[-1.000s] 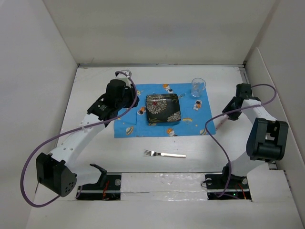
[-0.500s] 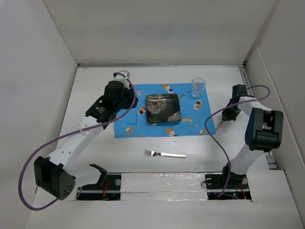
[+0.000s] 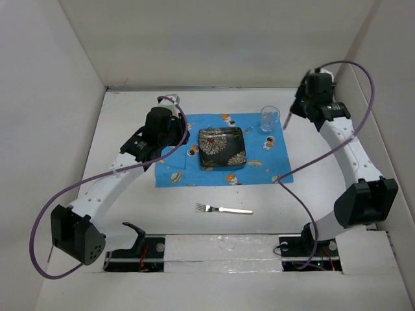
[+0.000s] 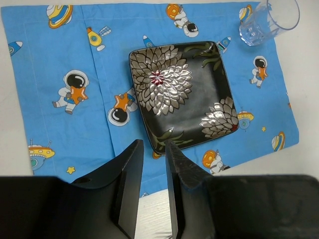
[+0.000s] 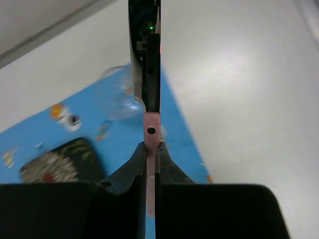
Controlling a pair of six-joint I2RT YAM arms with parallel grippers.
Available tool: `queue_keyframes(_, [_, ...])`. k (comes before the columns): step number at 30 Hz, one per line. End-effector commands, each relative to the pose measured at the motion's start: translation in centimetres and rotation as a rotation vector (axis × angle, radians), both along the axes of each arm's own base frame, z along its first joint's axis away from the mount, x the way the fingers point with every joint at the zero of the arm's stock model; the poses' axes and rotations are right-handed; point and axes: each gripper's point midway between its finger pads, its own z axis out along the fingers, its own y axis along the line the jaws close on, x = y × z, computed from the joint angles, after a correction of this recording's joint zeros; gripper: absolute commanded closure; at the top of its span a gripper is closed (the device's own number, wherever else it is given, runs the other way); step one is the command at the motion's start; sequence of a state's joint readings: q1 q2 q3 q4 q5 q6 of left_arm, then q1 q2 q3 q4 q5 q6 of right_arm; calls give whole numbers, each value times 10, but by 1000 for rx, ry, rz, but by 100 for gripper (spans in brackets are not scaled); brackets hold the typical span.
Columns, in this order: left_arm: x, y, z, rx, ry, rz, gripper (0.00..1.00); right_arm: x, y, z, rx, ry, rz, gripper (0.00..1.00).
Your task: Set the dinner table for one person
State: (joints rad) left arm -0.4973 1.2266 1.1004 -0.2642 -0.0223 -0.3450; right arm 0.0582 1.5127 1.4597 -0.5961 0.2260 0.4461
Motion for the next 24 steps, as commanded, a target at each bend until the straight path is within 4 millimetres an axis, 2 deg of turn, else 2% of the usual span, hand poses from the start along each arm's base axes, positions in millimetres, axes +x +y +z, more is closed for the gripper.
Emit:
queue_keyframes(1, [9,-10,28,-49,-67,-17,78,2,73,-3,-11,40,288,100])
queue_keyframes(3, [10,-11,27,-52,-60,-14,77,-11,116,-21,-1,120,434,100])
queue_keyframes(6, [10,-12,25,-57,-52,-9,77,-24,148,-67,-4,242,532,100])
queue_keyframes(7, [10,-12,25,-61,-50,-7,77,-26,147,-82,-5,281,530,100])
queue_keyframes(8, [8,-17,25,-75,-38,-31,77,-30,159,-106,25,338,567,100])
queue_keyframes(9, [8,-17,25,-75,-38,-32,77,-30,159,-106,25,339,567,100])
queue_keyframes(11, [8,-17,26,-79,-38,-30,77,-29,161,-124,32,361,569,100])
queue_keyframes(14, [7,-17,24,-80,-32,-31,77,-26,161,-139,27,384,563,100])
queue_keyframes(15, [7,-17,23,-80,-29,-31,77,-27,160,-150,23,412,564,100])
queue_keyframes(17, [7,-17,22,-84,-27,-28,77,-25,159,-159,9,444,564,100])
queue_keyframes(18, [7,-17,21,-83,-24,-28,77,-25,157,-171,-1,475,557,100])
queue_keyframes(24, [5,-15,19,-79,-21,-16,77,-30,147,-196,-2,546,533,100])
